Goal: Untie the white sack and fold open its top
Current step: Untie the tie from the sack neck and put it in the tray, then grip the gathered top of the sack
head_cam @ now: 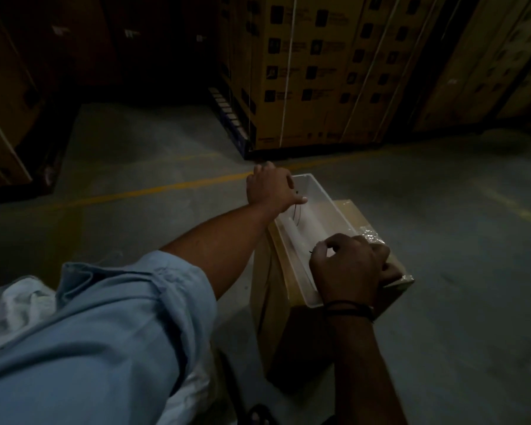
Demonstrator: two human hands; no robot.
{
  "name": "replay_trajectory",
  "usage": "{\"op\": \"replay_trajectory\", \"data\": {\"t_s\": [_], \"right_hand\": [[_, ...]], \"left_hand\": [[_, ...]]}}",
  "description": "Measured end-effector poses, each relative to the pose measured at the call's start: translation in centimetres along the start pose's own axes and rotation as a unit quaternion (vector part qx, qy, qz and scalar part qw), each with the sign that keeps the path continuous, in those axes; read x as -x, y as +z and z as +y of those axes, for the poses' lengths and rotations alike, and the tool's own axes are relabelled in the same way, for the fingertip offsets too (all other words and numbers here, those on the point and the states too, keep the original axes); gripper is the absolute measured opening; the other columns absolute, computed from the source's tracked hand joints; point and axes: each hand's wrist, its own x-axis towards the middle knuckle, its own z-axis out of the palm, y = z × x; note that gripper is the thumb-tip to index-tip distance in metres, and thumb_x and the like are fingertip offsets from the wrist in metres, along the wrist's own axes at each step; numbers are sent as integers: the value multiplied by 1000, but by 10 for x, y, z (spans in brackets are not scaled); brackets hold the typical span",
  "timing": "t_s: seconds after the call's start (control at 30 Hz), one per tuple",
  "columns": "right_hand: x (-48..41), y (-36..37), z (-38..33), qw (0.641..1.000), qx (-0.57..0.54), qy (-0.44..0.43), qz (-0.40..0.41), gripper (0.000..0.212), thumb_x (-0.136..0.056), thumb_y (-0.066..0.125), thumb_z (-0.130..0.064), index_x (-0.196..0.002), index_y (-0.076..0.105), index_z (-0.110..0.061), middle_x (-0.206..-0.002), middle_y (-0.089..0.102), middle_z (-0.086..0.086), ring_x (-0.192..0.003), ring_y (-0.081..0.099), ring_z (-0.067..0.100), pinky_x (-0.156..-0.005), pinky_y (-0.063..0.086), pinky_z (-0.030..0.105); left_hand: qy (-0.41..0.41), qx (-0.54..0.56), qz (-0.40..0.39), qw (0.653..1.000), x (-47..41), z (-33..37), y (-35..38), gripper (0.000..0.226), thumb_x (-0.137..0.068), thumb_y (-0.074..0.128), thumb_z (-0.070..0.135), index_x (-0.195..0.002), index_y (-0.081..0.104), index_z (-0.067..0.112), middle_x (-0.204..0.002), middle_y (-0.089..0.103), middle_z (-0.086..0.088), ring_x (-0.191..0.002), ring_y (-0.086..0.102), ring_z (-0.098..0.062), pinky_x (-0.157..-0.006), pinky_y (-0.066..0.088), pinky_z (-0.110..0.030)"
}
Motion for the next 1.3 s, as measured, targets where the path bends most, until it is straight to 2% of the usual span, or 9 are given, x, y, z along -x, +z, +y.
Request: {"op": "replay_trajectory", "data": {"t_s": [0.27, 0.43, 0.67, 0.8, 0.9, 1.0, 1.13, 1.23, 1.3], "right_hand": [[7, -5, -12, 998, -31, -24, 44, 19, -80, 60, -38, -92, 70, -27, -106, 66, -1, -112, 44, 29, -91, 31, 46], [25, -6, -49, 984, -126, -114, 46, 16, -82, 58, -33, -91, 68, -23, -100, 66, 2, -106, 49, 30, -85, 34, 41], [93, 13, -153, 913, -235, -319, -96, 19, -78, 58, -31, -82, 71, -19, -83, 68, 1, -83, 59, 24, -82, 35, 30], [146, 23, -203, 855, -283, -399, -174, 11, -78, 63, -24, -77, 72, -18, -78, 69, -2, -72, 60, 17, -82, 41, 30], [180, 36, -233, 819, -280, -446, -227, 10, -77, 65, -24, -76, 73, -19, -75, 70, -2, -70, 60, 16, -78, 45, 31], [210, 46, -251, 780, -253, -503, -273, 8, -76, 67, -22, -75, 73, -18, -74, 69, 1, -69, 61, 20, -75, 50, 35], [244, 58, -264, 721, -169, -569, -357, 10, -76, 69, -19, -82, 76, -19, -83, 71, 4, -76, 65, 25, -73, 54, 38], [265, 66, -267, 694, -86, -607, -378, 22, -75, 69, -26, -96, 74, -27, -100, 69, 1, -96, 63, 26, -84, 50, 39], [275, 72, -266, 681, -6, -633, -368, 40, -74, 70, -38, -114, 65, -36, -117, 62, -4, -114, 53, 23, -94, 37, 39]], "left_hand": [[2, 59, 33, 998, 17, -7, -11, 36, -76, 72, 62, -96, 69, 32, -120, 58, -2, -118, 50, -26, -94, 43, -41], [-6, 106, 69, 992, 55, -40, -42, 21, -82, 67, 55, -89, 67, 35, -107, 59, 2, -109, 54, -23, -88, 46, -38], [-21, 69, 82, 994, 174, -182, -117, 16, -76, 61, 49, -86, 62, 37, -93, 60, 12, -94, 58, -17, -81, 50, -37], [-117, 78, 128, 982, 254, -267, -159, 11, -82, 71, 38, -85, 74, 28, -81, 58, 14, -86, 60, -14, -75, 50, -33], [-166, 80, 169, 968, 310, -318, -177, 6, -81, 76, 34, -81, 72, 29, -80, 59, 15, -81, 61, -11, -71, 50, -31], [-220, 106, 141, 959, 350, -354, -184, 7, -79, 75, 37, -83, 71, 34, -88, 62, 16, -83, 62, -10, -75, 53, -33], [-175, 64, -4, 983, 371, -385, -195, 19, -80, 72, 35, -99, 72, 35, -106, 65, 9, -96, 63, -11, -79, 51, -29], [-142, 26, -79, 986, 380, -401, -202, 28, -79, 73, 34, -107, 72, 34, -110, 64, 8, -97, 63, -12, -77, 49, -27], [-122, -5, -105, 987, 384, -410, -198, 33, -78, 74, 39, -111, 69, 35, -112, 61, 6, -99, 60, -15, -81, 51, -31]]}}
